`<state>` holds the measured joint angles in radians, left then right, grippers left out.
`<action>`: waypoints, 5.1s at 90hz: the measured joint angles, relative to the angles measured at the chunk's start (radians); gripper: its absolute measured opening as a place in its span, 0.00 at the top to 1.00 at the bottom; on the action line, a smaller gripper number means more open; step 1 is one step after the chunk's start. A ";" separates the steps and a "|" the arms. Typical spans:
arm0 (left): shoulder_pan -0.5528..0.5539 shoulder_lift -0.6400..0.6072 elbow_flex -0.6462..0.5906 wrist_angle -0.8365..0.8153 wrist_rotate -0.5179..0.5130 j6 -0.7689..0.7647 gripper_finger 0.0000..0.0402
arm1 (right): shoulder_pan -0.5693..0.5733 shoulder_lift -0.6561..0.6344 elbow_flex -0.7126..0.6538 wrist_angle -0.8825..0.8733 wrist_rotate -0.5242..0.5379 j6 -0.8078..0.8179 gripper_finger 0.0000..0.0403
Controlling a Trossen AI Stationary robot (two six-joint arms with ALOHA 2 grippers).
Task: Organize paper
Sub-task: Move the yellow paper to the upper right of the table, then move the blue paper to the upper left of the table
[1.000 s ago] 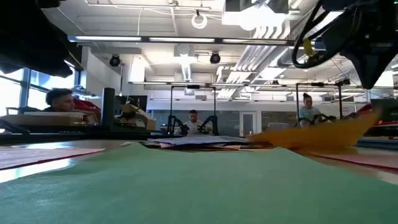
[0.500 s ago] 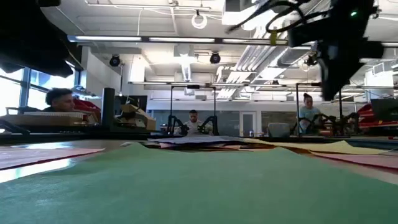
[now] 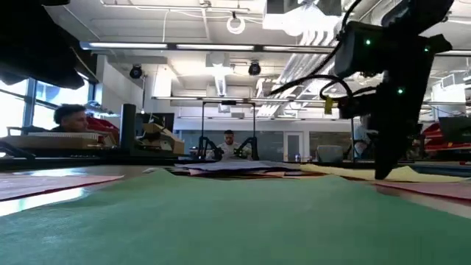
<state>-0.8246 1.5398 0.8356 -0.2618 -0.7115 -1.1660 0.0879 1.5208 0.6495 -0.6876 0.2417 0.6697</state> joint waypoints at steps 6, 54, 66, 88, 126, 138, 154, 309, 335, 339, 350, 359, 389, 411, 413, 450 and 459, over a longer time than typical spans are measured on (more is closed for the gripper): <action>0.000 0.000 0.000 -0.001 0.000 0.000 0.67 | -0.003 0.002 -0.001 -0.071 0.036 -0.046 0.73; 0.000 0.000 0.000 0.005 0.002 -0.007 0.67 | 0.023 0.011 0.025 -0.264 0.095 -0.191 0.73; 0.000 0.000 0.000 0.005 -0.001 -0.007 0.67 | 0.033 0.011 0.086 -0.307 0.144 0.025 0.73; 0.000 0.000 0.000 0.006 -0.001 -0.008 0.67 | -0.019 0.010 0.026 -0.159 0.217 0.431 0.73; -0.001 0.000 0.000 0.014 -0.001 -0.008 0.67 | -0.082 0.000 -0.098 0.042 0.273 0.315 0.73; -0.001 0.000 0.000 0.025 -0.001 -0.003 0.67 | -0.081 0.001 -0.098 0.039 0.284 0.222 0.73; -0.001 0.000 0.000 0.025 -0.002 -0.002 0.67 | -0.084 0.001 -0.098 0.022 0.289 0.279 0.73; 0.567 0.401 0.047 0.472 -0.004 1.282 0.58 | 0.353 0.005 0.079 0.021 0.491 0.450 0.73; 0.560 0.417 0.121 0.296 -0.152 1.246 0.62 | 0.352 0.004 0.080 0.023 0.492 0.449 0.73; 0.560 0.419 0.135 0.273 -0.152 1.252 0.63 | 0.352 0.004 0.080 0.023 0.492 0.449 0.73; 0.569 0.418 0.171 0.215 -0.152 1.249 0.69 | 0.352 0.004 0.080 0.023 0.492 0.449 0.73; 0.584 0.418 0.184 0.177 -0.096 1.248 0.74 | 0.352 0.004 0.080 0.023 0.492 0.449 0.73; 0.610 0.412 0.213 0.163 0.152 1.196 0.68 | 0.352 0.004 0.080 0.024 0.492 0.449 0.73; 0.663 0.420 0.216 0.079 0.121 1.161 0.61 | 0.352 0.004 0.080 0.024 0.495 0.449 0.73; 0.664 0.421 0.216 0.077 0.119 1.164 0.61 | 0.352 0.004 0.080 0.025 0.495 0.449 0.73; 0.685 0.424 0.214 0.004 0.098 1.100 0.84 | 0.352 0.007 0.080 0.041 0.511 0.449 0.73; 0.688 0.425 0.214 -0.008 0.100 1.097 0.95 | 0.352 0.009 0.080 0.047 0.513 0.449 0.73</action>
<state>-0.1369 1.9644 1.0492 -0.2701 -0.6119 -0.0691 0.4400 1.5299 0.7300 -0.6411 0.7547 1.1183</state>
